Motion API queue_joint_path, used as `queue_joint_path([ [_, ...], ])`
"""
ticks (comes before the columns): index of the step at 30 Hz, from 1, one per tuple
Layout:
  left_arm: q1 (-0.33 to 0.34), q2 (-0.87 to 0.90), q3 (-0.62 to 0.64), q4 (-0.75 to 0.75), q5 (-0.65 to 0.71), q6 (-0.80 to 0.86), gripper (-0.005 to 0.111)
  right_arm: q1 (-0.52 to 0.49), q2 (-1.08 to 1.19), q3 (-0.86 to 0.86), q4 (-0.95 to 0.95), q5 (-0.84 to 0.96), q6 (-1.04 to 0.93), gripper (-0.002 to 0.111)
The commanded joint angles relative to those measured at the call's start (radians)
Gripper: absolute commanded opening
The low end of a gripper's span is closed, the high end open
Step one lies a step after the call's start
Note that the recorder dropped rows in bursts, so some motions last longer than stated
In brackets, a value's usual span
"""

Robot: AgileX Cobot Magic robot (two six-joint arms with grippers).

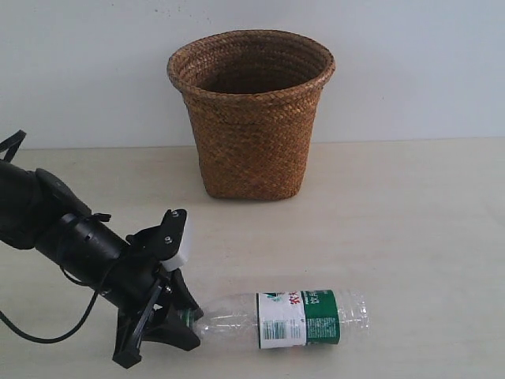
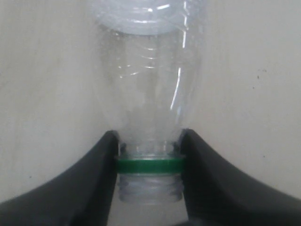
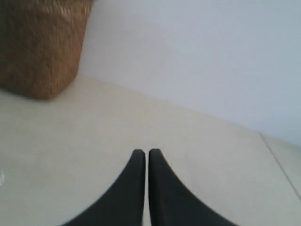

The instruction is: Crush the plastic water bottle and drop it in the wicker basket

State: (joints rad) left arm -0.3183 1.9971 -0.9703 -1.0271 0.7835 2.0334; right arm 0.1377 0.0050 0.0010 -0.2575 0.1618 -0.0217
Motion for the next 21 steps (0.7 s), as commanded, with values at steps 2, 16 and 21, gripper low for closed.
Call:
queue_joint_path([
  [2, -0.006, -0.001, 0.004, -0.003, 0.003, 0.002, 0.004, 0.0, -0.005, -0.001, 0.014, -0.518, 0.146, 0.0],
  [16, -0.006, -0.001, 0.004, -0.003, -0.001, 0.002, 0.004, 0.002, 0.643, -0.529, 0.455, 0.264, 0.198, 0.0],
  [21, -0.006, -0.001, 0.004, -0.003, -0.001, 0.002, 0.004, 0.002, 0.918, -0.742, 0.551, 0.423, 0.198, 0.0],
])
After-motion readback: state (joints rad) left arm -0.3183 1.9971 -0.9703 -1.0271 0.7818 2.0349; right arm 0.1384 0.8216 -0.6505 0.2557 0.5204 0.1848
